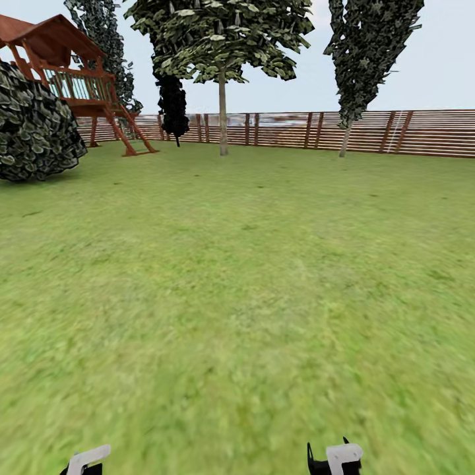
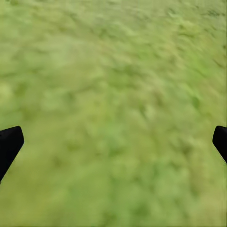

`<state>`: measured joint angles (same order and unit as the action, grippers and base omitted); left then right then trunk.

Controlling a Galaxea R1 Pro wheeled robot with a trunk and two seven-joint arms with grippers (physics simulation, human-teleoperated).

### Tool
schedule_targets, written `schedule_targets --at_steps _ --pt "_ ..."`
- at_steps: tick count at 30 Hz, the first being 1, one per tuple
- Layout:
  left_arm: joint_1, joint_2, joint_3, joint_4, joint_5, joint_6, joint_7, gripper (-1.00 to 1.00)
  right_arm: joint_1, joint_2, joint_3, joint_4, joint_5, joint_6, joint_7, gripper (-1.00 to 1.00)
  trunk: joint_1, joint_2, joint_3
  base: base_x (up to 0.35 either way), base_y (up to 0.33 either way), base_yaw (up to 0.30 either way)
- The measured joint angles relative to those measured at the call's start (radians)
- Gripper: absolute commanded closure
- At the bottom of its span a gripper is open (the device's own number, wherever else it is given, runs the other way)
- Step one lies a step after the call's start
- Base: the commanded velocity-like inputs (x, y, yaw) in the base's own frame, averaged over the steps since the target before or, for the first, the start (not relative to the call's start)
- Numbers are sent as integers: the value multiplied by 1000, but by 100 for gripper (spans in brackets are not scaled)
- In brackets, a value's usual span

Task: In the garden, pick up the pesticide atomizer on the floor and spray pesticide onto both trees until each tree trunk is fully covered.

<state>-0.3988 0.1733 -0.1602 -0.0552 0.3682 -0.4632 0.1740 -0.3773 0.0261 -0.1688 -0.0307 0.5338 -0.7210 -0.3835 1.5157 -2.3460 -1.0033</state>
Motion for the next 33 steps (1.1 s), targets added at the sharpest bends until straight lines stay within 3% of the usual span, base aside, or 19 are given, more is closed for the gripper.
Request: schedule_targets --at_steps 33 --pt "0 0 0 0 -2 0 -1 100 0 0 0 0 0 0 0 -100 0 0 0 339 0 0"
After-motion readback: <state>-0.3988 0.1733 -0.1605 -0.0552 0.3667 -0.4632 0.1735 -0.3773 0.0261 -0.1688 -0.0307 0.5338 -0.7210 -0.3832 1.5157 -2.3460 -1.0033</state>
